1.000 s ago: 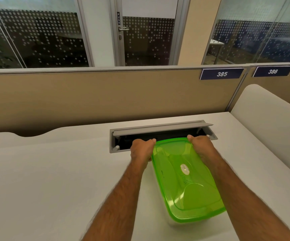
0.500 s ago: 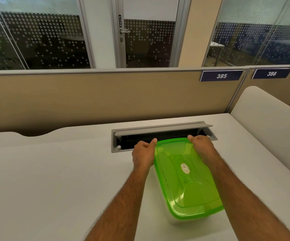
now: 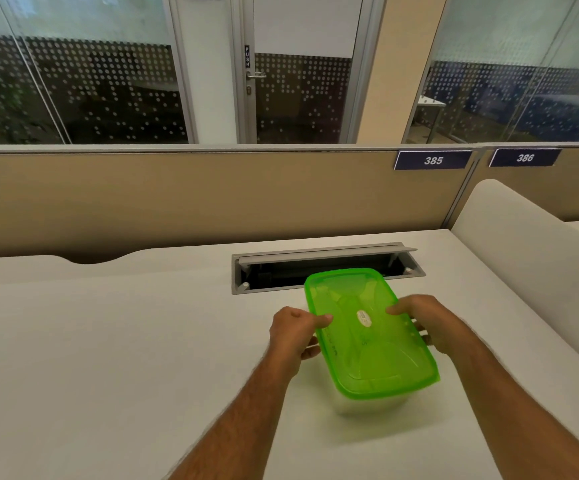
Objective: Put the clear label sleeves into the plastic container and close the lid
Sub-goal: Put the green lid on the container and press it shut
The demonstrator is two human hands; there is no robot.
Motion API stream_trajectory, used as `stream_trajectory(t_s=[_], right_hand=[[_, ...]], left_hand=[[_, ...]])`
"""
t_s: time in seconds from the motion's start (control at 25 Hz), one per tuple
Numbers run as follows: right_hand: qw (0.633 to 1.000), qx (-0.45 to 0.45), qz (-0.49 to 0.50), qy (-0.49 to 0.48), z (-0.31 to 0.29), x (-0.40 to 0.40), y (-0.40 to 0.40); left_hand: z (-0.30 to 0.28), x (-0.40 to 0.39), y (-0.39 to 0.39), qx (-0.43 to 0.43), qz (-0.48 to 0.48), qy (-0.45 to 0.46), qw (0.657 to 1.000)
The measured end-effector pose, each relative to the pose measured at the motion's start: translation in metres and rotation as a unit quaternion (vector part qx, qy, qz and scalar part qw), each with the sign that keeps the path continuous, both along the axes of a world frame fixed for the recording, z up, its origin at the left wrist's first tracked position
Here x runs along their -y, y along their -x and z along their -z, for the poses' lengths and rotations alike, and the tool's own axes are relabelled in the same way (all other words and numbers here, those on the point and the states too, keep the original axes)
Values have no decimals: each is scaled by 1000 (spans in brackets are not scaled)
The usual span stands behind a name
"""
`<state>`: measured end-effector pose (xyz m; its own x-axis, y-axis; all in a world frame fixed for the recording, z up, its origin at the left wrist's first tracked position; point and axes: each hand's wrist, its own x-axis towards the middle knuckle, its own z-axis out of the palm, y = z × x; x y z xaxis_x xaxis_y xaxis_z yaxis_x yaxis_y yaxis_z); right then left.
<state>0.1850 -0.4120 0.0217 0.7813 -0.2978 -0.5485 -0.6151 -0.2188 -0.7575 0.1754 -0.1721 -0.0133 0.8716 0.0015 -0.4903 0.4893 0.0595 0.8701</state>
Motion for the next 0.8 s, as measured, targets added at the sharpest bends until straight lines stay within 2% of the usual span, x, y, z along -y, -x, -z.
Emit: stream_trajectory(t_s=[0.16, 0.44, 0.64, 0.8], right_hand=[[998, 9, 15, -61, 2, 13, 45], [995, 1, 35, -92, 7, 19, 87], [997, -9, 38, -68, 6, 17, 101], [999, -14, 37, -20, 6, 16, 98]], left_hand=[[2, 1, 32, -7, 14, 12, 1000], [-6, 2, 76, -17, 63, -6, 998], [-7, 3, 94, -41, 129, -56, 989], [-5, 7, 94, -34, 138, -101, 985]])
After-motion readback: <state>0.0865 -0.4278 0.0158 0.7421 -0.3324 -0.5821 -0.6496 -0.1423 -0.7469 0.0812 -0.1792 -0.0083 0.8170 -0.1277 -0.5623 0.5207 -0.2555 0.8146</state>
